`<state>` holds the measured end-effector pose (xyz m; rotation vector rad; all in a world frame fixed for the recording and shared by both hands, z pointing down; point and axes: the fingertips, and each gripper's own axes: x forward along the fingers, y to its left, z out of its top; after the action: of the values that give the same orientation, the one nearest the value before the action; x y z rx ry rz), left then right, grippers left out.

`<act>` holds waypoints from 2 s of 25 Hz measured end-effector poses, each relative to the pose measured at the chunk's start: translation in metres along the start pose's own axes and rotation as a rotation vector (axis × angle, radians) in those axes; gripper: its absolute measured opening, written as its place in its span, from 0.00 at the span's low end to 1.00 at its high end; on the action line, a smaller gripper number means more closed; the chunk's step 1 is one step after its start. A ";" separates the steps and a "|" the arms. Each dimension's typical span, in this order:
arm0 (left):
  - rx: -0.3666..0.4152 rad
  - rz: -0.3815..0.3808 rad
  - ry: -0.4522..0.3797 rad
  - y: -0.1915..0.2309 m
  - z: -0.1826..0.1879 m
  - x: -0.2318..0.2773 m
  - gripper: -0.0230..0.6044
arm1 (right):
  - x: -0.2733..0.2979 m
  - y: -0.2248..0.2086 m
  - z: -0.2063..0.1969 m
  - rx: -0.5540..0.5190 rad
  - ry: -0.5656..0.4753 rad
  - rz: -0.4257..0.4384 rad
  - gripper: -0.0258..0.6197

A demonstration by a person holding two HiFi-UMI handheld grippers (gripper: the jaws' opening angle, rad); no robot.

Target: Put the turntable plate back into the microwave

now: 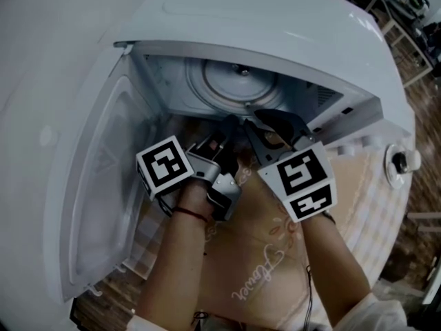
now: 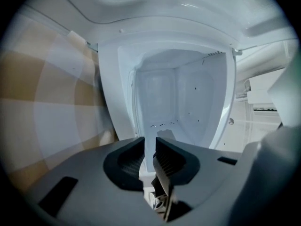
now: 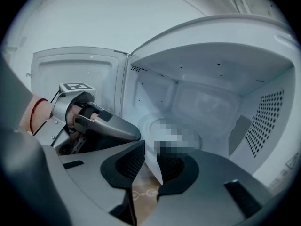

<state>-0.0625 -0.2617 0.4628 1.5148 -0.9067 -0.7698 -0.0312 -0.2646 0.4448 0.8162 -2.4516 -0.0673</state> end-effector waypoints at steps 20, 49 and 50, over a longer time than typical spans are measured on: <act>0.505 -0.200 0.011 -0.106 -0.032 -0.028 0.04 | -0.078 0.010 0.051 0.246 -0.294 0.017 0.12; 0.936 -0.292 0.063 -0.262 -0.117 -0.155 0.04 | -0.257 0.087 0.138 0.322 -0.528 0.056 0.10; 0.946 -0.293 0.066 -0.266 -0.119 -0.161 0.04 | -0.263 0.090 0.139 0.329 -0.533 0.057 0.10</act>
<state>-0.0044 -0.0506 0.2118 2.5262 -1.0768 -0.4894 0.0235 -0.0589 0.2182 0.9622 -3.0408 0.1659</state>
